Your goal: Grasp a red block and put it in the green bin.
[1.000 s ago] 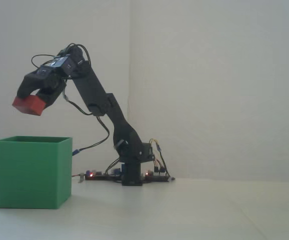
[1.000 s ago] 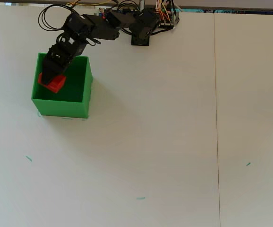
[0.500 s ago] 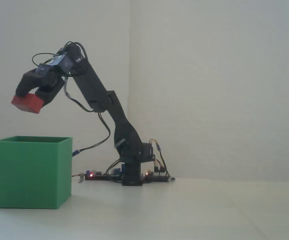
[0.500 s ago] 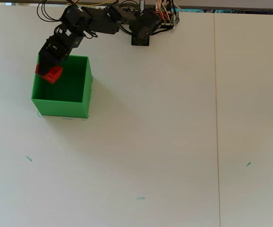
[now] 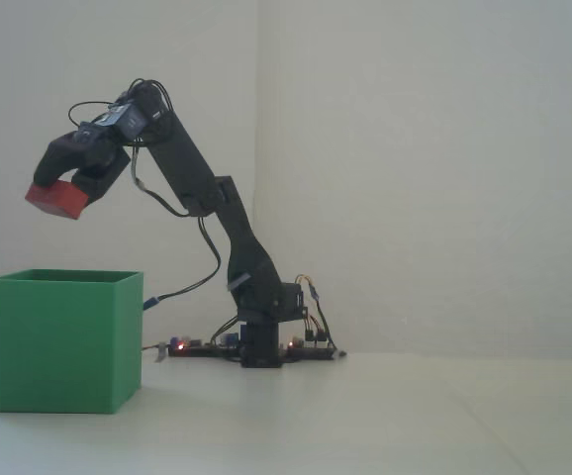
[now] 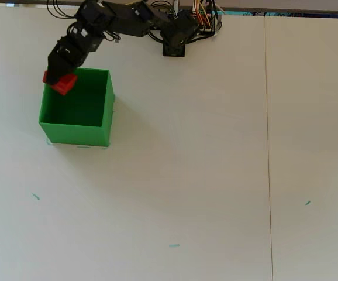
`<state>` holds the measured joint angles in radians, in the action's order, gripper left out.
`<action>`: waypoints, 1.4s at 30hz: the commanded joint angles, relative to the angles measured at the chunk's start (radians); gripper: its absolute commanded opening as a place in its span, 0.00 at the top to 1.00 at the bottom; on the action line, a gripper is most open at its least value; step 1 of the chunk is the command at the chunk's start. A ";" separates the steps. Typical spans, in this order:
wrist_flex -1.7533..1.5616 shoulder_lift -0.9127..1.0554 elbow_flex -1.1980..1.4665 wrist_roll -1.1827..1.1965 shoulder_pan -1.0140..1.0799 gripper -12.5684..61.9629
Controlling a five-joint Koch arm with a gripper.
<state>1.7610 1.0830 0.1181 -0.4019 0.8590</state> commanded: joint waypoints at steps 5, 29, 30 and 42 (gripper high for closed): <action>0.003 0.061 -0.015 -0.038 0.020 0.42; -0.089 0.506 0.411 -0.012 -0.216 0.38; -0.091 0.529 0.422 -0.005 -0.238 0.38; -0.098 0.792 0.747 0.035 -0.506 0.38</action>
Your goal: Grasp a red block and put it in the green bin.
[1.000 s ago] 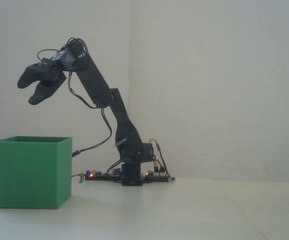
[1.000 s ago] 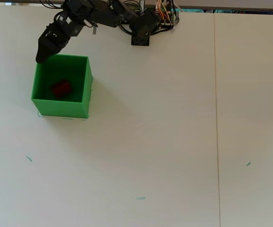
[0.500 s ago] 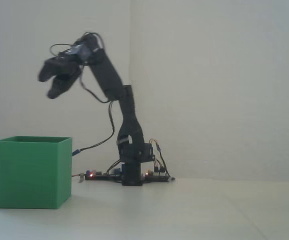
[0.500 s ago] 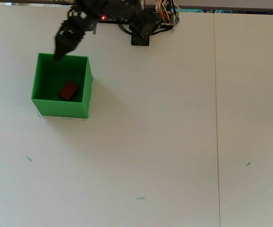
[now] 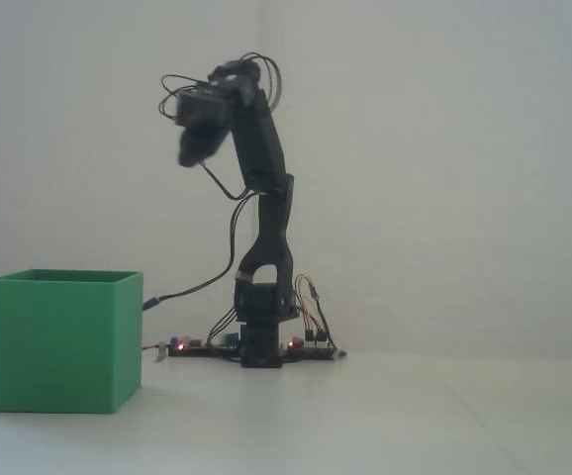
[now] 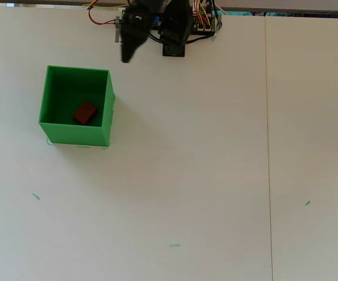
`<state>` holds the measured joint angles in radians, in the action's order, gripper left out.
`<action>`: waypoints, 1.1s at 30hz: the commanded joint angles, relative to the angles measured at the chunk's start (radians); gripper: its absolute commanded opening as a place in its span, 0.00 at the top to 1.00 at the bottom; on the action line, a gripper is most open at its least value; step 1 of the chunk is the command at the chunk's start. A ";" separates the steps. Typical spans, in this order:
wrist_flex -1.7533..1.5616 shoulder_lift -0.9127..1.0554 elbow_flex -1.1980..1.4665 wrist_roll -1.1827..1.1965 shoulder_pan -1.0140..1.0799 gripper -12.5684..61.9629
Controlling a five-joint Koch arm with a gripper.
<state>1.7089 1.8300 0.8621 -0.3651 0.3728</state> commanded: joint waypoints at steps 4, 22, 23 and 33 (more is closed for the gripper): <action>-0.046 0.137 0.193 -0.074 -0.075 0.37; -0.278 0.423 0.644 0.135 -0.166 0.35; -0.313 0.442 0.706 0.143 -0.172 0.35; -0.549 0.497 1.068 0.219 -0.202 0.34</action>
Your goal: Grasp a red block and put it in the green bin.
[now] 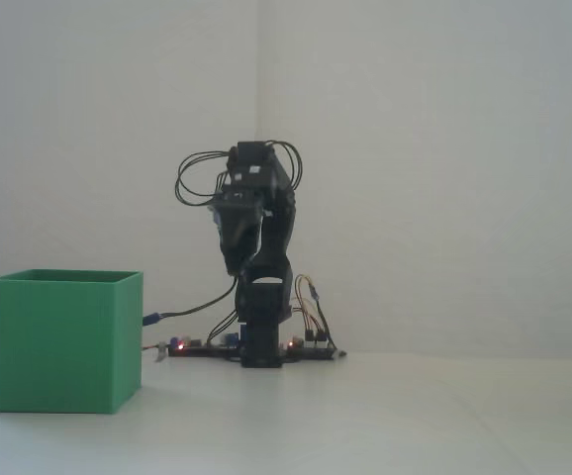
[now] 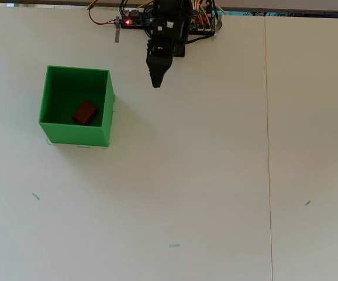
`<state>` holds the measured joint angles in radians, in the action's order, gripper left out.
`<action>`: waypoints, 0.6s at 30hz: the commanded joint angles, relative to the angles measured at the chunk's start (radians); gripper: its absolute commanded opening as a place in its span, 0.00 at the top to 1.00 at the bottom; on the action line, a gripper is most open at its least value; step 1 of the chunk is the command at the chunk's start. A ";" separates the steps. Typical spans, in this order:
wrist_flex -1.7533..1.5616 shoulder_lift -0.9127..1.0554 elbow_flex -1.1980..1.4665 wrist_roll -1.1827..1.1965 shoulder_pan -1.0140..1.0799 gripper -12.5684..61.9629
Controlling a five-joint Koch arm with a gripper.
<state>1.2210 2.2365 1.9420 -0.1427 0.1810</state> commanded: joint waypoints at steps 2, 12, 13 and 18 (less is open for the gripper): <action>-0.098 0.092 0.037 -0.003 -0.017 0.34; -0.385 0.095 0.374 0.011 -0.052 0.33; -0.419 0.095 0.410 0.015 -0.052 0.33; -0.663 0.095 0.618 0.048 -0.063 0.33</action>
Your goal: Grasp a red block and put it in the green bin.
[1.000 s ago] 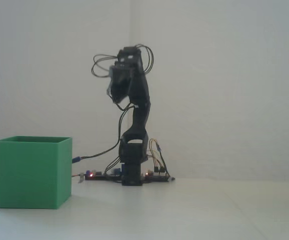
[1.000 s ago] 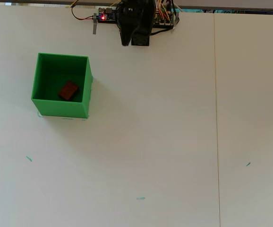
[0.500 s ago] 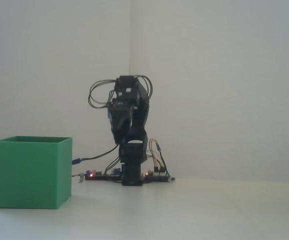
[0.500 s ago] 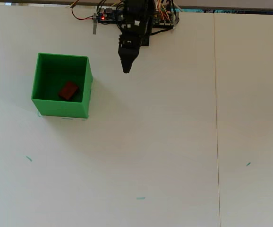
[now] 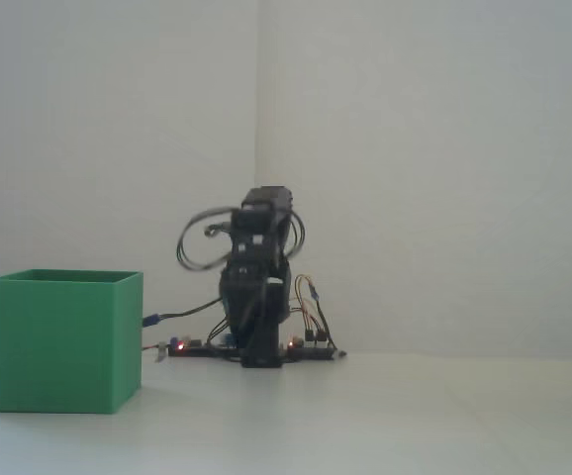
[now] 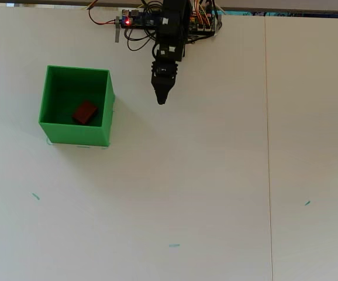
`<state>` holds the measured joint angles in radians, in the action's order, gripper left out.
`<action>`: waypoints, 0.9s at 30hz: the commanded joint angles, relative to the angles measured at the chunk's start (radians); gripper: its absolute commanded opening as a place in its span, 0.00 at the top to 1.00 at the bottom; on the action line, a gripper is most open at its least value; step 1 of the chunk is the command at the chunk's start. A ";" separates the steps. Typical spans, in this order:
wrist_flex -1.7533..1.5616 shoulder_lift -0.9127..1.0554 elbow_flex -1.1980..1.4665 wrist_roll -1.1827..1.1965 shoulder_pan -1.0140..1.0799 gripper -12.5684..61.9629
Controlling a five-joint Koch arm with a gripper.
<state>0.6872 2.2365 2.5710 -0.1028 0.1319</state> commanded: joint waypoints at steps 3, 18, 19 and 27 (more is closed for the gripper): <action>-0.241 0.095 0.089 0.009 -0.015 0.33; -0.723 0.095 0.465 0.009 -0.052 0.35; -0.744 0.095 0.482 0.008 -0.058 0.35; -0.810 0.094 0.574 0.009 -0.080 0.35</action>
<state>-0.0859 2.2365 3.0772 -0.0966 0.0614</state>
